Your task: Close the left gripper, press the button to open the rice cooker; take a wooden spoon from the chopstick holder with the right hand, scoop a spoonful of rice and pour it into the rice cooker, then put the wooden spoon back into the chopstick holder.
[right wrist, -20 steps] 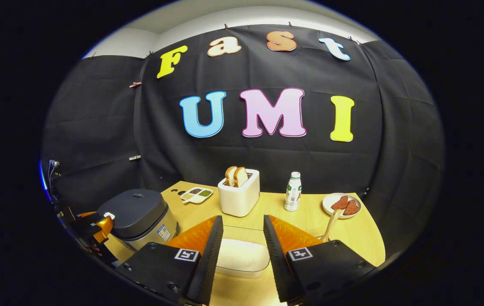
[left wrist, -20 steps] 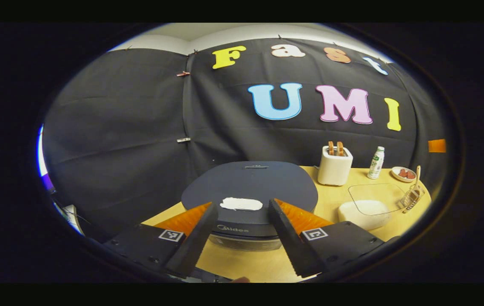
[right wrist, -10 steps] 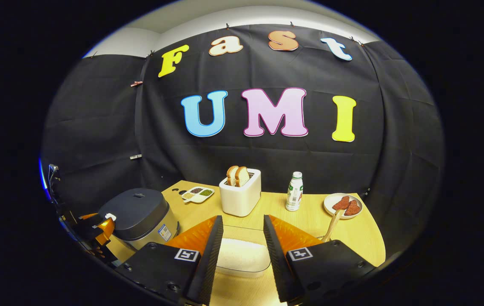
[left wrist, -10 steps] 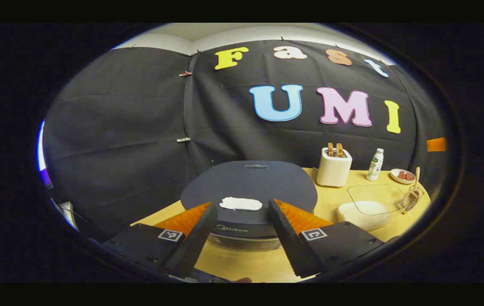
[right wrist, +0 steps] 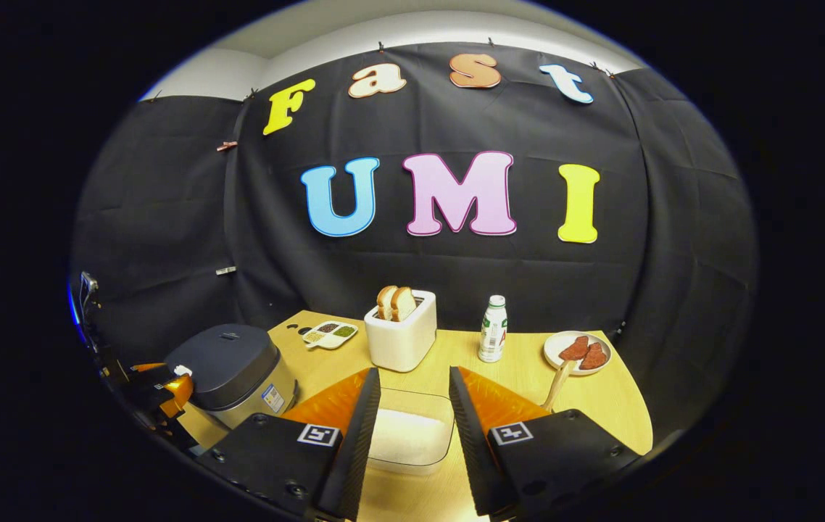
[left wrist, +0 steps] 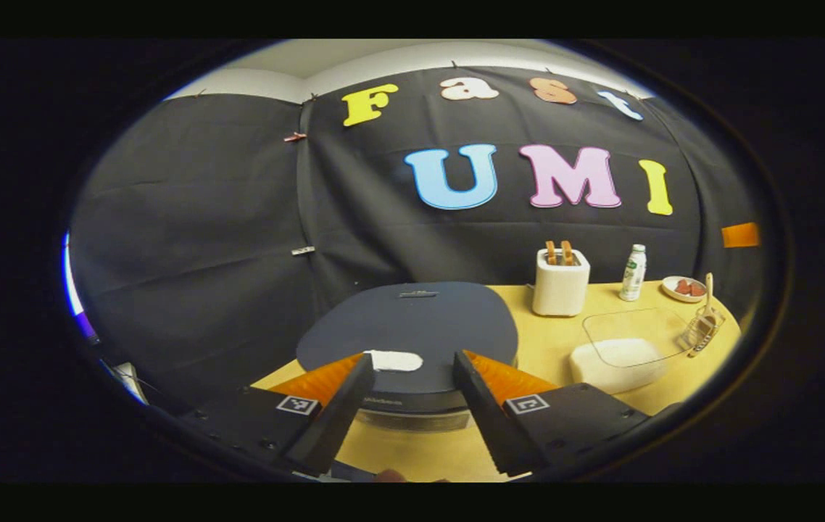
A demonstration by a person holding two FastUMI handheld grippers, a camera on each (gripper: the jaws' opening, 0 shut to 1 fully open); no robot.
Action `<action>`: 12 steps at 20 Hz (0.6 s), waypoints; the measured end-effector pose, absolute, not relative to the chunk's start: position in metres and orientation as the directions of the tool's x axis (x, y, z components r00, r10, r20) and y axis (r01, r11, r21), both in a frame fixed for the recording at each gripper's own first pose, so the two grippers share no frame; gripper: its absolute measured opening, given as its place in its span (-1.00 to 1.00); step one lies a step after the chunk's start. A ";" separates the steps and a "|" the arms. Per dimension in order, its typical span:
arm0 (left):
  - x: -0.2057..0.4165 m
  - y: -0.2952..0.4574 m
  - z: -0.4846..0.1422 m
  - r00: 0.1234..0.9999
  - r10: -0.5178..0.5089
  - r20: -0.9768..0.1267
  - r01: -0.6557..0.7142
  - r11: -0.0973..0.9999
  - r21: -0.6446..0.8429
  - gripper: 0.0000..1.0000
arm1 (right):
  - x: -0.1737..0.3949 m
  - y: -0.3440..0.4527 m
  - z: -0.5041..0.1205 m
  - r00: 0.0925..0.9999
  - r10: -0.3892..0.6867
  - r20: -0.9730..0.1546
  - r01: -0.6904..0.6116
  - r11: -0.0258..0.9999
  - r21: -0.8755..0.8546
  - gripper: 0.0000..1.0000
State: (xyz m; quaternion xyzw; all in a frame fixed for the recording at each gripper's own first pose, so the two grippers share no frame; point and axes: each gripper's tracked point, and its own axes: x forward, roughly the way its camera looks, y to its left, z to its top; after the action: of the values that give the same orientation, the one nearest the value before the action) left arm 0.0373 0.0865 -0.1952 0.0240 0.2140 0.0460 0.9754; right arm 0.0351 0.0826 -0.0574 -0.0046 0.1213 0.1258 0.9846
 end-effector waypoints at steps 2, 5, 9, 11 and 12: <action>0.040 0.072 -0.188 0.911 0.080 -0.404 -0.057 0.996 0.069 0.66 | 0.035 0.076 -0.056 0.941 0.241 -0.238 -0.242 0.970 0.025 0.22; 0.045 0.055 -0.171 0.921 0.072 -0.382 -0.045 0.996 0.079 0.68 | 0.035 0.064 -0.054 0.944 0.232 -0.235 -0.231 0.973 0.032 0.22; 0.049 0.020 -0.131 0.949 0.040 -0.312 -0.022 0.998 0.060 0.69 | 0.032 0.042 -0.053 0.950 0.209 -0.231 -0.205 0.978 0.043 0.22; 0.049 0.001 -0.110 0.961 0.013 -0.276 -0.005 1.000 0.028 0.69 | 0.028 0.031 -0.053 0.951 0.201 -0.235 -0.193 0.979 0.059 0.22; 0.048 -0.008 -0.101 0.966 0.004 -0.260 0.002 1.000 0.022 0.69 | 0.027 0.025 -0.053 0.952 0.193 -0.237 -0.184 0.981 0.059 0.22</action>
State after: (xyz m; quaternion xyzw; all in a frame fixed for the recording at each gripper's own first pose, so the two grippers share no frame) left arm 0.0476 -0.0076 -0.1007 0.0110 0.1313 0.0005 0.9913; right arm 0.0266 0.0248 -0.0529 0.0182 0.1218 0.0955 0.9878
